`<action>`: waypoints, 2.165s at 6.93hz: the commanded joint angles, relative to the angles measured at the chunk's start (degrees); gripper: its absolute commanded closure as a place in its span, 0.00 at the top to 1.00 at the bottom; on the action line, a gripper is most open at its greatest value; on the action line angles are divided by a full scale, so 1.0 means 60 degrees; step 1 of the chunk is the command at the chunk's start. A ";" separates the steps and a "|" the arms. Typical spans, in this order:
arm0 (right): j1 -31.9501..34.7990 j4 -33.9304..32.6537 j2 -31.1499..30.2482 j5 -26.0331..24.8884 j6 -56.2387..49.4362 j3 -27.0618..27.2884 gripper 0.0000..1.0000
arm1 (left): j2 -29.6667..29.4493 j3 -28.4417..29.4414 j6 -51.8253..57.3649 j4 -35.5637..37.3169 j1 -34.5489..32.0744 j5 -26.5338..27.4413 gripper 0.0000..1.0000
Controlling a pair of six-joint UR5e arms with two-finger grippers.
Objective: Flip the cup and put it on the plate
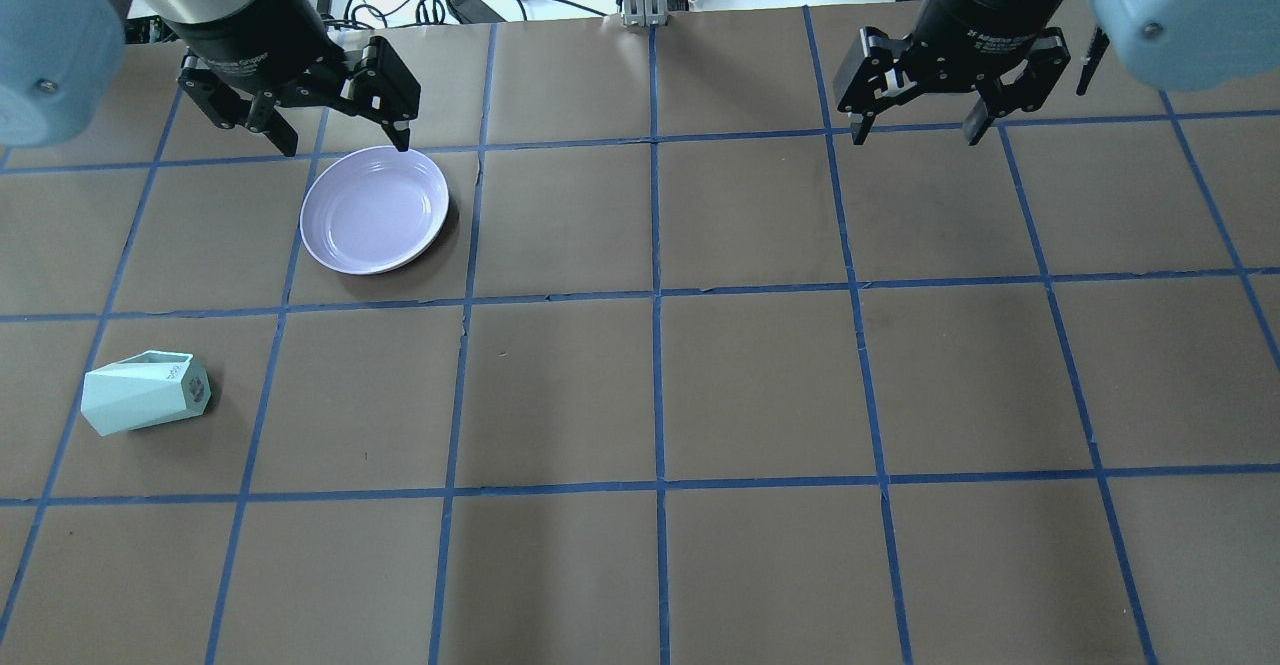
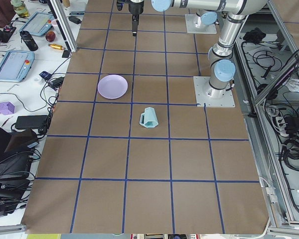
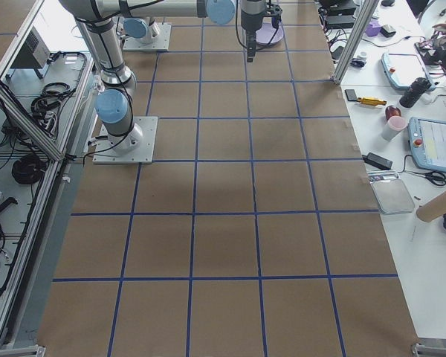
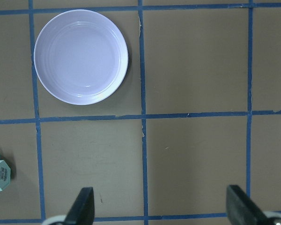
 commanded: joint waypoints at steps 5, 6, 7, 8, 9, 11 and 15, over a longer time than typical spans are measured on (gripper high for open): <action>0.0000 -0.0008 0.0000 0.0013 0.0002 0.0000 1.00 | -0.0016 0.0044 0.0026 -0.0009 0.0008 -0.0004 1.00; 0.0000 -0.0008 0.0000 0.0013 0.0002 0.0000 1.00 | -0.0016 0.0045 0.0055 -0.0009 0.0008 -0.0004 1.00; 0.0000 -0.0008 0.0000 0.0013 0.0002 0.0000 1.00 | -0.0016 0.0045 0.0056 -0.0009 0.0008 0.0010 1.00; 0.0000 -0.0008 0.0000 0.0013 0.0002 0.0000 1.00 | -0.0002 0.0059 0.0056 -0.0009 0.0008 0.0010 1.00; 0.0000 -0.0008 0.0000 -0.0002 0.0002 0.0000 1.00 | -0.0016 0.0074 0.0056 -0.0009 0.0008 0.0010 1.00; 0.0000 -0.0008 0.0000 0.0013 -0.0013 0.0000 1.00 | -0.0002 0.0074 0.0070 -0.0009 0.0022 0.0025 1.00; 0.0000 -0.0008 0.0000 -0.0002 -0.0013 0.0000 1.00 | 0.0115 0.0088 0.0782 -0.0359 0.0868 -0.0004 1.00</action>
